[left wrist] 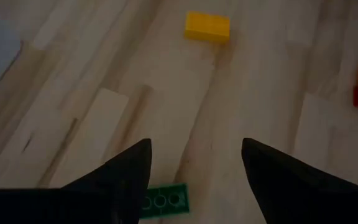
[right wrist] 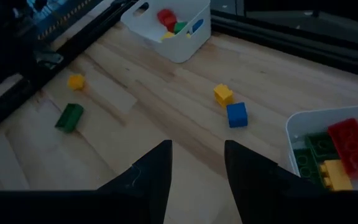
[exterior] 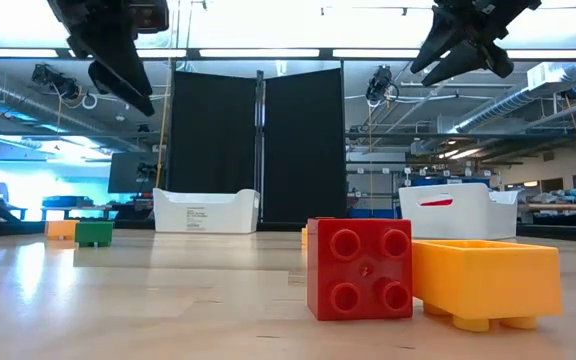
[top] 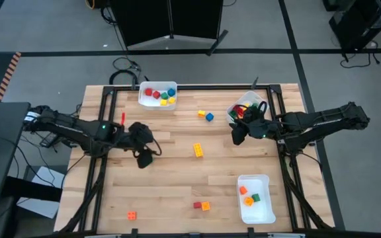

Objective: Sort blocks by size
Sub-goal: Put the yellow 4 stud gamepiece into the bottom white bin

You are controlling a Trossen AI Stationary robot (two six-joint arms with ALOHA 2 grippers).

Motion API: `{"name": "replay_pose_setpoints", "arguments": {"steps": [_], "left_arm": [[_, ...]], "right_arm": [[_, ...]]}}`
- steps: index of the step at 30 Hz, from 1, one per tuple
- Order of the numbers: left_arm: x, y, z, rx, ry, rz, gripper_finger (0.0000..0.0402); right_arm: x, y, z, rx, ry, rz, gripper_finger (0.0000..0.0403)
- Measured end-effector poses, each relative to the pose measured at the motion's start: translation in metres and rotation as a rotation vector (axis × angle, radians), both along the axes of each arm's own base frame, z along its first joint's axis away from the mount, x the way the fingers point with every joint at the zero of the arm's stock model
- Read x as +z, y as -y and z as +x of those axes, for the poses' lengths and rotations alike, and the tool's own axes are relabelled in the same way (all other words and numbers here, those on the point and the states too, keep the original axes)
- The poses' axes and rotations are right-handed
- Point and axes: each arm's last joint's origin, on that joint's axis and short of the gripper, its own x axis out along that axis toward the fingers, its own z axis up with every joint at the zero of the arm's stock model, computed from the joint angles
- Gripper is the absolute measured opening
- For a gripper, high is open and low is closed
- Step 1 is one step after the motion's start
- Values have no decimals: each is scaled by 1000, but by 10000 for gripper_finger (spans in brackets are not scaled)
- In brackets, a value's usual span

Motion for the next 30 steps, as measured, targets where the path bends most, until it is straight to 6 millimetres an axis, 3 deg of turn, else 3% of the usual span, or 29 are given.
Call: {"name": "replay_pose_setpoints", "arguments": {"steps": [16,25,30], "left_arm": [[1,3,0,-14,8,-2,258],[0,3,0,-17,6,-2,258],[0,3,-1,-19,-6,2,258]], "right_arm": [[-3,-3,-1,58,-18,128,245],[4,4,7,28,83,110,242],[17,19,25,139,202,-3,241]]}}
